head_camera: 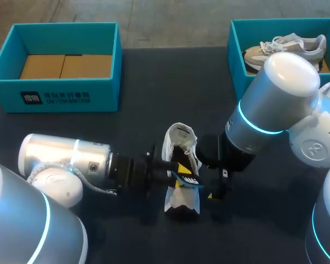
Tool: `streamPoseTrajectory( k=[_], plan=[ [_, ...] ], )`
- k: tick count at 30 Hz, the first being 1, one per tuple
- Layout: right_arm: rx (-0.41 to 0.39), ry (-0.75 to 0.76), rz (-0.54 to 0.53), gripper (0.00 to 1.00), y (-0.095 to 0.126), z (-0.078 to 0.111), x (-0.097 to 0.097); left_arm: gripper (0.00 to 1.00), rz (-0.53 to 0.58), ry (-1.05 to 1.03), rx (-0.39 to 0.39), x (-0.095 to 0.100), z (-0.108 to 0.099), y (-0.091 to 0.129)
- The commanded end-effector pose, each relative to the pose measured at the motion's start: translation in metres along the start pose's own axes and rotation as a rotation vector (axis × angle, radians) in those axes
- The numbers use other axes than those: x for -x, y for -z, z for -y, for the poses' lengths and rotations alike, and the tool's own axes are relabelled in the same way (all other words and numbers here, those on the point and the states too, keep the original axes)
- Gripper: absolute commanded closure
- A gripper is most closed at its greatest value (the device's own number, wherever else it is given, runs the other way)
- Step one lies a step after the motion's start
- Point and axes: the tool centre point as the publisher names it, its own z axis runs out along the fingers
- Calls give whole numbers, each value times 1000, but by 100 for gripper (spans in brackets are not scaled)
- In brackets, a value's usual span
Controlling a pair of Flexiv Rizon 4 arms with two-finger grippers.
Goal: Take the shoe out of the shoebox, open the shoe tongue, remove and reinsert the insole, then place the shoe into the shoebox
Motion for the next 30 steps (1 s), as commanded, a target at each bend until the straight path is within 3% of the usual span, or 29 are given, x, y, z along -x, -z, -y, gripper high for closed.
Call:
streamPoseTrajectory(
  k=[1,17,30],
  plan=[
    [-2,-1,4,0,-2,-1,-1,100,-8,-14,-7,-2,5,3],
    [-2,-1,4,0,-2,-1,-1,100,-19,-130,16,-2,-15,-1],
    [-2,-1,4,0,-2,-1,-1,100,-23,-174,104,0,-36,-5]
  ],
)
